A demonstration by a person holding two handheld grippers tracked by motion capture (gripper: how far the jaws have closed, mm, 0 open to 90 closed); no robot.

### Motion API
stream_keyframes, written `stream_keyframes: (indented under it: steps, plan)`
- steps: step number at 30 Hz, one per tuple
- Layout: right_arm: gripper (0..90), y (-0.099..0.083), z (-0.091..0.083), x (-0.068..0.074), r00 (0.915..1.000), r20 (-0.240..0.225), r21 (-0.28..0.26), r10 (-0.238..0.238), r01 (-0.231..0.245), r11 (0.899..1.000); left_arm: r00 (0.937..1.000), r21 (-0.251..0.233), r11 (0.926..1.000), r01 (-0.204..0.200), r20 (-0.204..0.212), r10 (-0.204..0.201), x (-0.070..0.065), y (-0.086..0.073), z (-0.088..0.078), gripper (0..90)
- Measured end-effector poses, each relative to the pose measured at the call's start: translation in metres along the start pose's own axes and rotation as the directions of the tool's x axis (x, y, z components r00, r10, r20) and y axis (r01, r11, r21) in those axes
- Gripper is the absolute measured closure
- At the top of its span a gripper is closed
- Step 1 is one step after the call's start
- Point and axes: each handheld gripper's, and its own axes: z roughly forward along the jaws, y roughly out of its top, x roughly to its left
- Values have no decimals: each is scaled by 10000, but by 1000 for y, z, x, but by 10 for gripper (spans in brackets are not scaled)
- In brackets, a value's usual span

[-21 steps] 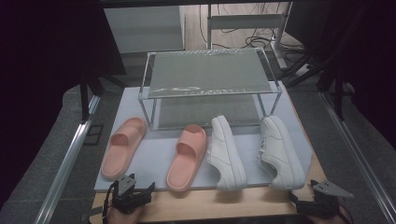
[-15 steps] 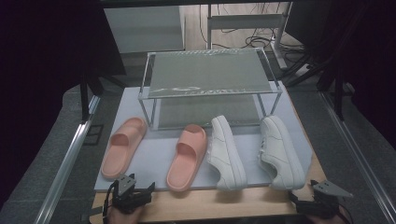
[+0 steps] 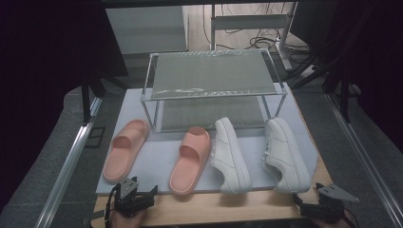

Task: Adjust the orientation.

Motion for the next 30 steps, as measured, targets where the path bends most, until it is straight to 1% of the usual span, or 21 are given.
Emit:
stream_keyframes:
  steps: [9,12,14,15,20,23,29,30]
  plan:
    - [0,0,0,0,10000,15,-42,6,-6,10000,10000,22,10000,35,46,-35,0,0,-1,129]
    - [0,0,0,0,10000,20,-61,18,-18,10000,9991,-19,9996,293,318,-292,3,1,-3,134]
    - [0,0,1,0,10000,27,-66,7,-7,10000,9971,-44,9989,465,599,-462,4,2,-4,142]
    - [0,0,1,0,10000,32,-74,0,0,10000,9970,-46,9989,473,623,-470,4,3,-4,141]
    - [0,0,1,0,10000,48,-99,-9,9,10000,9977,-105,9994,316,598,-309,3,7,-8,141]
    - [0,0,1,1,10000,43,-96,17,-16,10000,9985,-101,9997,240,491,-234,4,10,-11,141]
    - [0,0,2,1,10000,50,-84,31,-30,10000,9977,-200,9990,408,557,-397,8,17,-15,128]
    - [0,0,2,1,10000,57,-88,24,-23,10000,9971,-222,9988,437,640,-422,9,17,-16,128]
